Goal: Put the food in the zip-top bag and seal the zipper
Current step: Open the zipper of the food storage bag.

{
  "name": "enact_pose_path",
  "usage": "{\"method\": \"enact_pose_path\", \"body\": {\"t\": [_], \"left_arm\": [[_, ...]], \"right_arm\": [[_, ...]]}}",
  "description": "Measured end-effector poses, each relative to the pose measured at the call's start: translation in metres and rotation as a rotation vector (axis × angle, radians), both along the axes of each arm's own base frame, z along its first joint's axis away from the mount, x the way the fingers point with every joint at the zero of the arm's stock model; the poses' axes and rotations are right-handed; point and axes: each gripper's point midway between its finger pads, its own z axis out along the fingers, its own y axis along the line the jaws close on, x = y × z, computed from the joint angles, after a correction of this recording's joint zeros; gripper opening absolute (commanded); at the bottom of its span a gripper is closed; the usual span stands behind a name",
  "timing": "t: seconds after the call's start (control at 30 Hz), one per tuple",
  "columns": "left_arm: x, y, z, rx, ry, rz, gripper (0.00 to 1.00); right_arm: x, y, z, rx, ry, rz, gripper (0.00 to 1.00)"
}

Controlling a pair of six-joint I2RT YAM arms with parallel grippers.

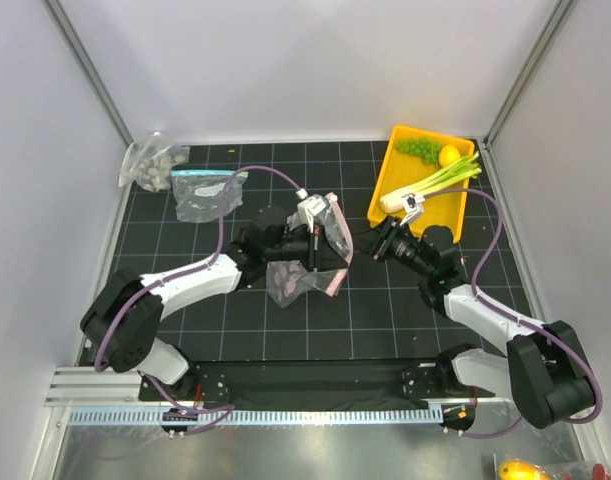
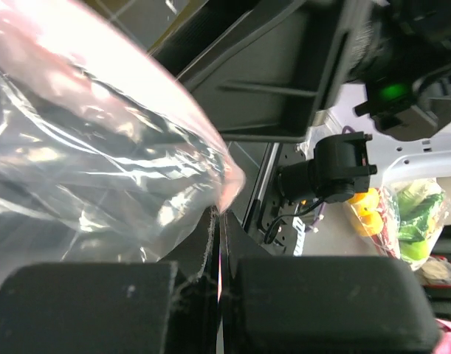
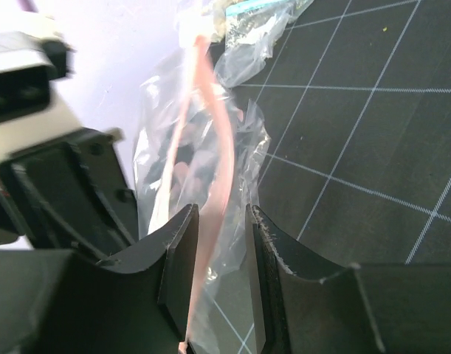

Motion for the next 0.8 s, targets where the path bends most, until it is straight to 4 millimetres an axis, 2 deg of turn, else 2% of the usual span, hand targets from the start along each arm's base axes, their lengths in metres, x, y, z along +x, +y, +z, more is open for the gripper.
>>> {"method": "enact_pose_path", "body": {"t": [0.13,0.23,0.63,0.73,0.8], "left_arm": [[0.001,0.004,0.02,-0.028,-0.062,0.015,0.0],[0.0,0.005,0.027,-0.039,-0.083,0.017,0.0],[-0.001,0.006,0.022,-0.017,-0.086,0.016,0.0],[0.0,0.006,0.021,-0.013,-0.089,0.016,0.0],[0.0,0.006,0.02,-0.009,-0.09,0.019,0.0]], "right_arm": [[0.0,0.001,-0.003,-0.001,0.01,0.004,0.42],[0.0,0.001,-0.001,0.0,0.008,0.004,0.42],[-0.006,0.006,0.01,0.039,-0.004,0.051,0.43],[-0.008,0.009,0.011,0.057,0.003,0.068,0.39],[-0.008,0.011,0.011,0.072,0.012,0.082,0.32]]}}
